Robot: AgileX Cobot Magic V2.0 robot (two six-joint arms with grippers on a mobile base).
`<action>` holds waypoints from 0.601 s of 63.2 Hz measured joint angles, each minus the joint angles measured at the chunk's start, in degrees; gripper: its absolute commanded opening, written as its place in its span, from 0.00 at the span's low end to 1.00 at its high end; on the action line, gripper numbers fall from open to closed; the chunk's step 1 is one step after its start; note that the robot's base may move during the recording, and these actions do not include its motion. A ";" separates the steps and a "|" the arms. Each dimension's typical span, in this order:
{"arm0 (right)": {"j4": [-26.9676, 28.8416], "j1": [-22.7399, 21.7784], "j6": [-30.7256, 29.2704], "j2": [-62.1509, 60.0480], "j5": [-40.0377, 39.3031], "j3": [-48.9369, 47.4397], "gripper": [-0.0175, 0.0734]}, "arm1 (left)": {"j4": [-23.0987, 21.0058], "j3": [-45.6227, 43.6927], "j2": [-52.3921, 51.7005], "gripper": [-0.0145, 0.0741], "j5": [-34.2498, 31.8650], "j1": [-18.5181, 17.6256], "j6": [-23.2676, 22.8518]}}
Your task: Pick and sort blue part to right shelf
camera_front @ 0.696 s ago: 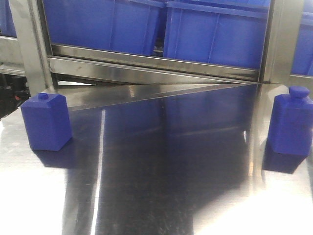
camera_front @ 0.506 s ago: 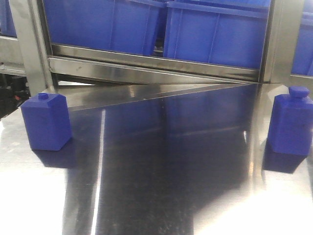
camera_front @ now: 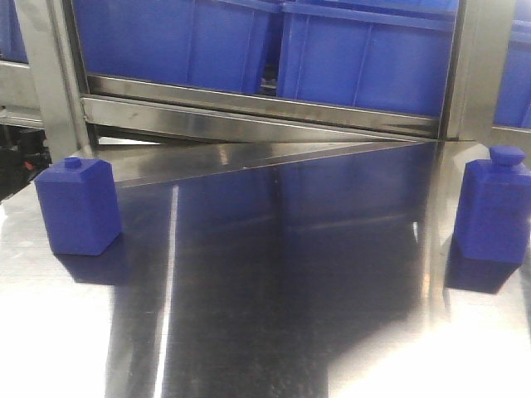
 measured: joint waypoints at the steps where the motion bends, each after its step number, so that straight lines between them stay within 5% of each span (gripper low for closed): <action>1: 0.00 0.00 0.00 0.00 0.00 0.00 0.23 | 0.06 0.00 0.00 0.30 -0.43 0.00 0.00; 19: 0.00 0.00 0.00 0.00 0.00 0.00 0.23 | 0.04 -0.98 0.00 0.30 -12.18 0.00 0.00; 38: 0.00 0.00 0.00 0.00 0.00 0.00 0.23 | -0.19 -24.16 7.98 0.31 8.89 0.00 0.00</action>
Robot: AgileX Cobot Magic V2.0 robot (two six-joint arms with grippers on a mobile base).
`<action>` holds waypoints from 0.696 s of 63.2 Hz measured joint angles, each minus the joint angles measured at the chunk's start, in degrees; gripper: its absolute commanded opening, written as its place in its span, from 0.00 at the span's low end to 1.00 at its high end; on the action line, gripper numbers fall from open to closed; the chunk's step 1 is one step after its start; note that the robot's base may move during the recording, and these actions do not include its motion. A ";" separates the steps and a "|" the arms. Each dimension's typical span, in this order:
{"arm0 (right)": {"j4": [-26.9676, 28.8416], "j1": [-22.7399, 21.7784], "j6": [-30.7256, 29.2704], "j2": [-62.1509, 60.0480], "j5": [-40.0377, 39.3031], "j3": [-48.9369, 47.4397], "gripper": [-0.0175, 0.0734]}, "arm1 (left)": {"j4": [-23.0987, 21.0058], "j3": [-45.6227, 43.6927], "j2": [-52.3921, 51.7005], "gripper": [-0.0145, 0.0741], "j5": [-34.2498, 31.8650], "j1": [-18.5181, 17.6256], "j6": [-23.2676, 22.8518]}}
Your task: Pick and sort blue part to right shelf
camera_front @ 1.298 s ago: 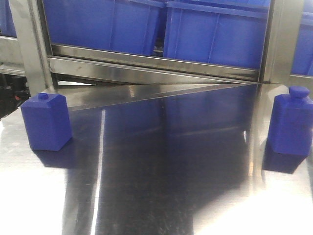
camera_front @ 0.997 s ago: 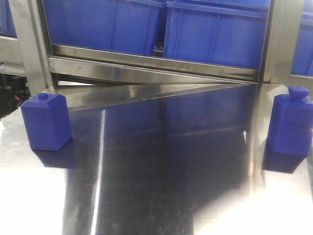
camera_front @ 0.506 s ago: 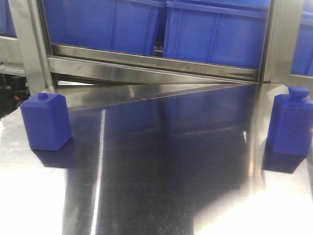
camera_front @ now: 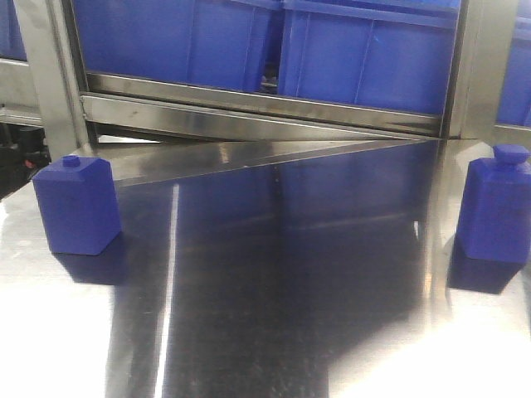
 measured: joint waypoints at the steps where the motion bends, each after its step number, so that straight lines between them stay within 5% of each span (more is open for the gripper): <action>1: 0.00 0.00 0.00 0.00 0.00 0.00 0.23 | -0.01 -0.91 1.02 0.32 0.88 0.00 0.00; 29: 0.00 0.00 0.00 0.00 0.00 0.00 0.23 | -4.50 -14.67 23.43 0.82 23.12 0.00 1.19; 44: 0.00 0.00 0.00 0.00 0.00 0.00 0.23 | -14.81 -19.94 35.49 0.88 30.79 -2.54 9.82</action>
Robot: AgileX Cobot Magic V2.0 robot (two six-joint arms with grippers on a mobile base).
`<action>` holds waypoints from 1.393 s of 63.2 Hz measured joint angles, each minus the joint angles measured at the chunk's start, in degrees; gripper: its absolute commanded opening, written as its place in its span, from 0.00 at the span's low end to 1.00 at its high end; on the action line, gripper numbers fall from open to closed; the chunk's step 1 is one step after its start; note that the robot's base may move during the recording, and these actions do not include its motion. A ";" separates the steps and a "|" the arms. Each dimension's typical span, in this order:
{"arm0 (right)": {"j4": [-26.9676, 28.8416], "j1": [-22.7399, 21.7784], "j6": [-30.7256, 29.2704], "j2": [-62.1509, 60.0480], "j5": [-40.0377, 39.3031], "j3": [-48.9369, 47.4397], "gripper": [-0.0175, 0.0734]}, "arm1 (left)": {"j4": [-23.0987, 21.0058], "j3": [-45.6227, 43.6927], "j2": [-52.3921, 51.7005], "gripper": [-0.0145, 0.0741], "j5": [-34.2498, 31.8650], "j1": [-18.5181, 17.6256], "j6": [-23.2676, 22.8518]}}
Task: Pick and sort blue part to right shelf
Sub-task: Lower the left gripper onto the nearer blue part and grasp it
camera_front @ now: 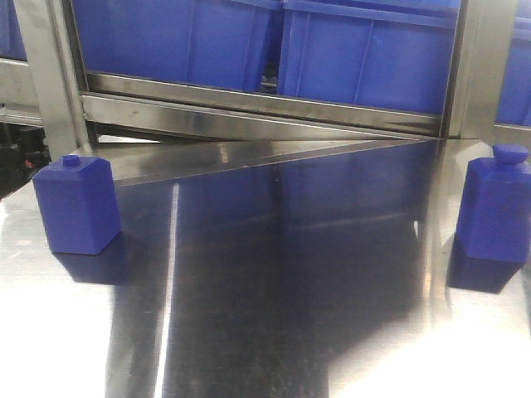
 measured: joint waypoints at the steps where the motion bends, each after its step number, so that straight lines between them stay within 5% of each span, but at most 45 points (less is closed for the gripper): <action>1: 0.00 0.00 0.00 0.00 0.00 0.00 0.23 | -0.65 -0.40 1.24 0.88 0.38 -0.31 0.46; 29: 0.00 0.00 0.00 0.00 0.00 0.00 0.23 | -3.88 -18.47 29.17 0.88 4.73 -11.67 0.96; 47: 0.00 0.00 0.00 0.00 0.00 0.00 0.23 | 2.63 -34.27 45.79 0.87 16.88 -12.13 -9.08; 67: 0.00 0.00 0.00 0.00 0.00 0.00 0.23 | 4.23 -37.51 55.05 0.87 23.67 -12.13 -10.20; 88: 0.00 0.00 0.00 0.00 0.10 0.00 0.23 | 5.19 -37.51 60.85 0.87 23.45 -12.13 -10.20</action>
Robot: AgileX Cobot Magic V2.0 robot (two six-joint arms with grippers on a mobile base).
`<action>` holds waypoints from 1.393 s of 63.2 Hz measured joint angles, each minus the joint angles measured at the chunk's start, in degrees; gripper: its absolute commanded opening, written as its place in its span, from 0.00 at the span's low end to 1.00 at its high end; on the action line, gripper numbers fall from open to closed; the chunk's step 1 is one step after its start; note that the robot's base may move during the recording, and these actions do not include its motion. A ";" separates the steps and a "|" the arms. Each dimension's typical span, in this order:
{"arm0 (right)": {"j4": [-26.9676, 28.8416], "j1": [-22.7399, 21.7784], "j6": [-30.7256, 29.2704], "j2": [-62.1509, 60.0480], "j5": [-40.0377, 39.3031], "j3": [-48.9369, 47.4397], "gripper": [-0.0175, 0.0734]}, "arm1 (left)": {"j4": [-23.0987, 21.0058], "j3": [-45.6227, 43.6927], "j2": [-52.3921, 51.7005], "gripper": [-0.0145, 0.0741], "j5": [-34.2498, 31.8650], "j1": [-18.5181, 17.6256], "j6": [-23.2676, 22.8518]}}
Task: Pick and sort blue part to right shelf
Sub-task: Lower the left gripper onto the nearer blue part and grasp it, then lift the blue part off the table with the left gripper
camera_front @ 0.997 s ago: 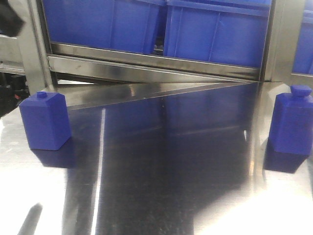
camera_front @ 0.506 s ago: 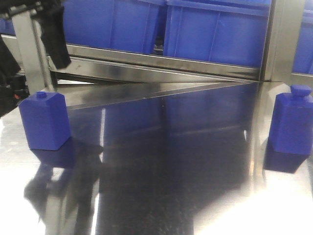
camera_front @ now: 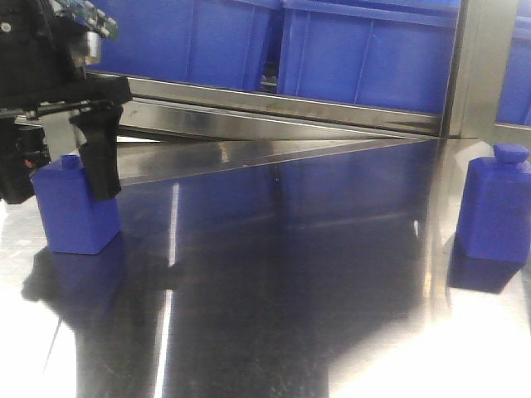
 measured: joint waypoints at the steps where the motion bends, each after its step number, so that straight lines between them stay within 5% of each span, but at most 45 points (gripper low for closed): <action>1: 0.00 0.00 0.00 0.00 0.00 0.00 0.23 | 0.00 0.00 0.12 0.87 -0.17 0.00 0.00; 11: 0.00 0.00 0.00 0.00 0.00 0.00 0.23 | 0.09 0.00 1.70 0.84 -0.72 0.00 0.00; 32: 0.00 0.00 0.00 0.00 0.00 0.00 0.23 | 0.21 -0.04 1.73 0.57 -0.14 0.00 0.00; 66: 0.00 0.00 0.00 0.00 0.00 0.00 0.23 | 0.21 -0.14 -0.28 0.57 0.92 0.00 1.27; 88: 4.17 0.00 0.00 0.00 -0.10 0.00 0.23 | 2.06 11.65 -24.93 0.57 -12.02 0.00 5.14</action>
